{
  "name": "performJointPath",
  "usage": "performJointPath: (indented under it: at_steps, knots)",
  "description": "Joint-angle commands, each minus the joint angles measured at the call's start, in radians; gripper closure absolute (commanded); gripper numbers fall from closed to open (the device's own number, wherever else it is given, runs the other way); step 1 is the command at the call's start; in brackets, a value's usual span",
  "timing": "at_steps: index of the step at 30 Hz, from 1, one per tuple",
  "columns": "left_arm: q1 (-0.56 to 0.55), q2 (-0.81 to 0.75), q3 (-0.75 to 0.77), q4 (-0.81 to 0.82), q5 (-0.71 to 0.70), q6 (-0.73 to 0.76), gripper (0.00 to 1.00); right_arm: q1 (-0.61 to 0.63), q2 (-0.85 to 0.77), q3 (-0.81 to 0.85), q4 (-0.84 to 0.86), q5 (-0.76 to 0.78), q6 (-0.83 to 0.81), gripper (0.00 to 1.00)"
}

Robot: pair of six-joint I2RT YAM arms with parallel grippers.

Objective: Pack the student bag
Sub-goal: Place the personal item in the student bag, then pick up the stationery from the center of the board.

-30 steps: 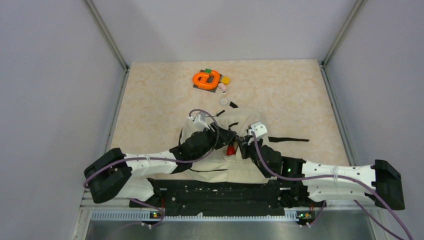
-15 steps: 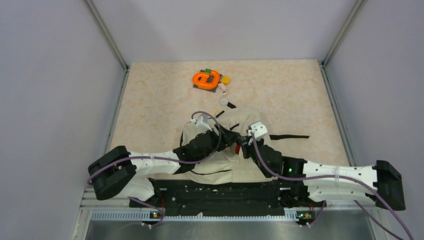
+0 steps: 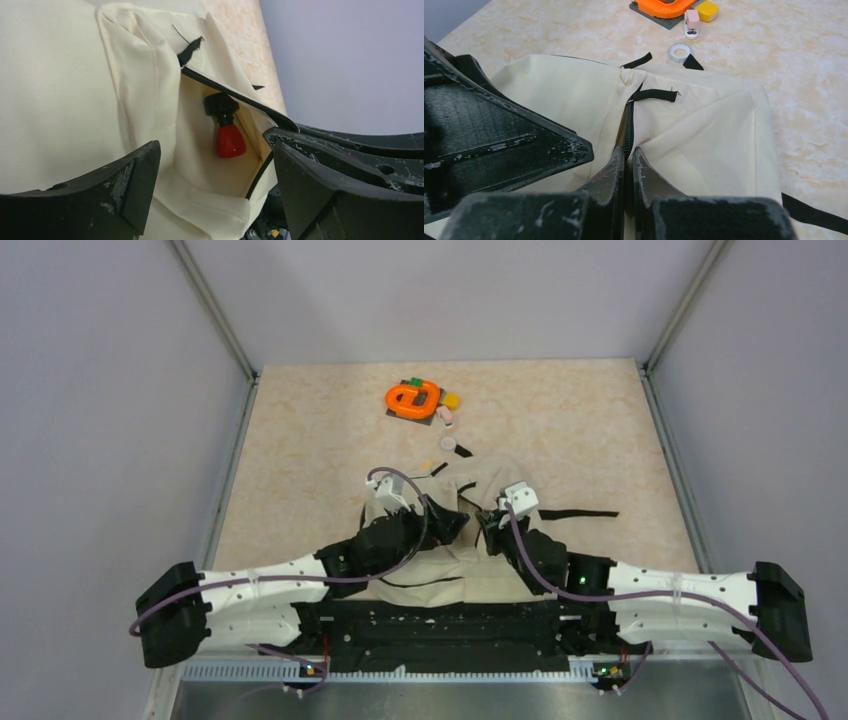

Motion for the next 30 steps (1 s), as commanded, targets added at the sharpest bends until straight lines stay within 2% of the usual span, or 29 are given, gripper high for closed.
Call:
performJointPath:
  at_steps: [1, 5, 8, 12, 17, 21, 26, 30]
  knots:
    - [0.005, -0.069, 0.058, -0.125, -0.083, 0.158, 0.09, -0.013, -0.036, 0.041, 0.072, -0.008, 0.018, 1.0]
    - [0.089, -0.03, 0.206, -0.287, -0.017, 0.316, 0.02, -0.013, -0.034, 0.015, -0.002, -0.066, 0.092, 1.0]
    - [0.227, 0.062, 0.32, -0.393, 0.132, 0.382, 0.02, -0.011, -0.037, -0.009, -0.076, -0.102, 0.17, 1.0]
    - [0.378, 0.206, 0.405, -0.324, 0.27, 0.455, 0.02, -0.006, -0.048, -0.046, -0.149, -0.129, 0.257, 1.0]
    - [0.518, 0.451, 0.602, -0.305, 0.376, 0.504, 0.02, 0.013, -0.062, -0.073, -0.266, -0.142, 0.344, 1.0]
    - [0.589, 0.697, 0.814, -0.305, 0.425, 0.517, 0.03, 0.023, -0.089, -0.077, -0.348, -0.138, 0.404, 1.0]
    - [0.627, 0.958, 1.087, -0.293, 0.466, 0.464, 0.06, 0.024, -0.108, -0.096, -0.347, -0.13, 0.41, 1.0]
    - [0.636, 1.154, 1.34, -0.43, 0.404, 0.464, 0.07, 0.025, -0.099, -0.082, -0.346, -0.11, 0.384, 1.0]
